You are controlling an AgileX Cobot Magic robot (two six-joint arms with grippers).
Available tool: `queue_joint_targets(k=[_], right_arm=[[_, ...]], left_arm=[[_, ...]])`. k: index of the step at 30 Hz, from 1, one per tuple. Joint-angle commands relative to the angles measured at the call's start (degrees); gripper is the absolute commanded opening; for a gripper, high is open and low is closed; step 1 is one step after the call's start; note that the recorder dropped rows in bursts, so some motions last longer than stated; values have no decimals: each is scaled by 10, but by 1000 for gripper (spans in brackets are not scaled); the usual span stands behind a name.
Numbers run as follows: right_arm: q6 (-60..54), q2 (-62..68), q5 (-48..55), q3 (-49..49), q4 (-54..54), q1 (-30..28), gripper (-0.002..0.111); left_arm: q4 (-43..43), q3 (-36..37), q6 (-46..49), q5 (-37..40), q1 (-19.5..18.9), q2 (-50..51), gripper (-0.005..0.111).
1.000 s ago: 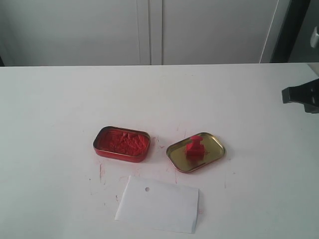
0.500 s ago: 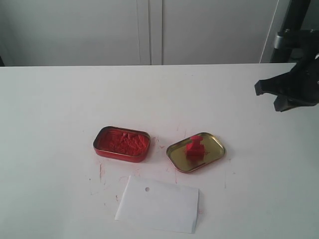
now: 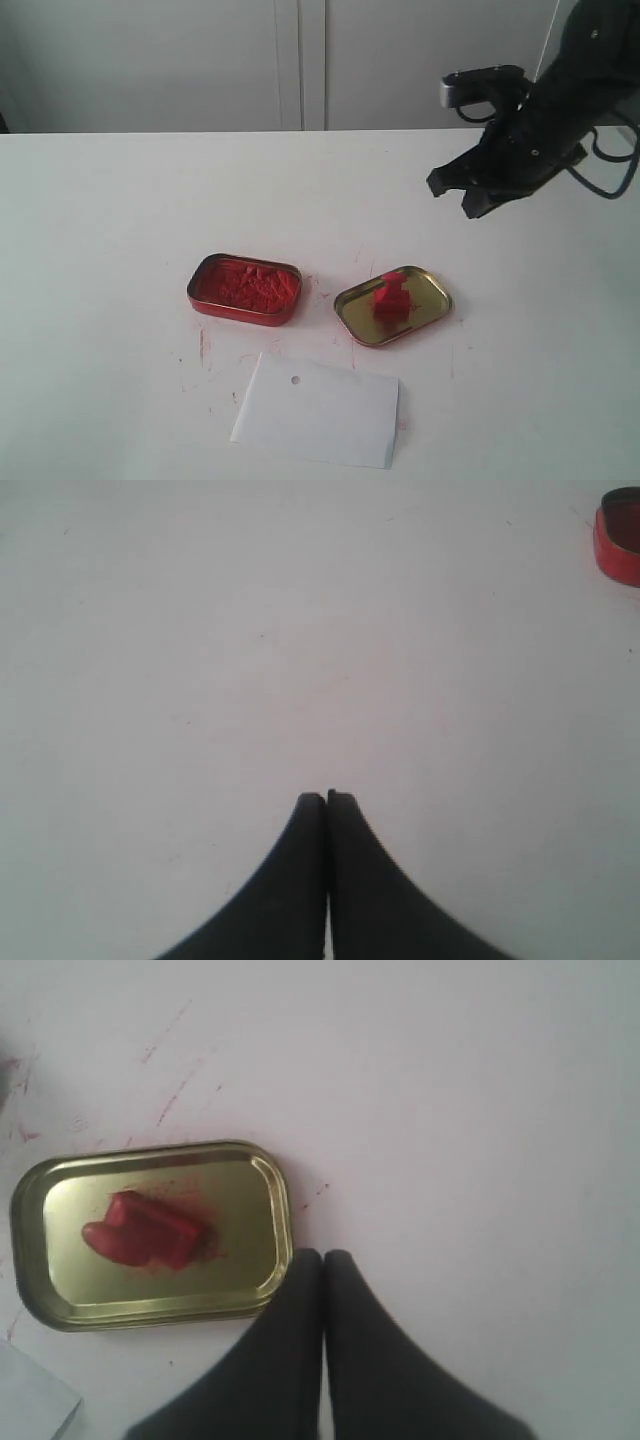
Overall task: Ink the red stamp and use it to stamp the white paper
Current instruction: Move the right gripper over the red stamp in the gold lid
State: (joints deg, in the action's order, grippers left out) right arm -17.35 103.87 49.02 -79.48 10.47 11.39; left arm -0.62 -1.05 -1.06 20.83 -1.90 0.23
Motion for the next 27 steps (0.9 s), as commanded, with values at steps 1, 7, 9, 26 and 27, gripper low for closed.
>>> queue_joint_targets(k=[1, 7, 9, 26, 27], right_arm=[[-84, 37, 47, -47, 3, 22, 0], [-192, 62, 79, -81, 22, 41, 0], [-251, 63, 90, -81, 32, 47, 0], [-674, 82, 138, -77, 78, 91, 3], [-676, 84, 130, -77, 69, 92, 6]], left_arm=[[2, 4, -2, 0, 5, -2, 0], [2, 4, -2, 0, 5, -2, 0], [2, 4, -2, 0, 5, -2, 0], [2, 4, -2, 0, 5, -2, 0], [2, 4, -2, 0, 5, -2, 0]])
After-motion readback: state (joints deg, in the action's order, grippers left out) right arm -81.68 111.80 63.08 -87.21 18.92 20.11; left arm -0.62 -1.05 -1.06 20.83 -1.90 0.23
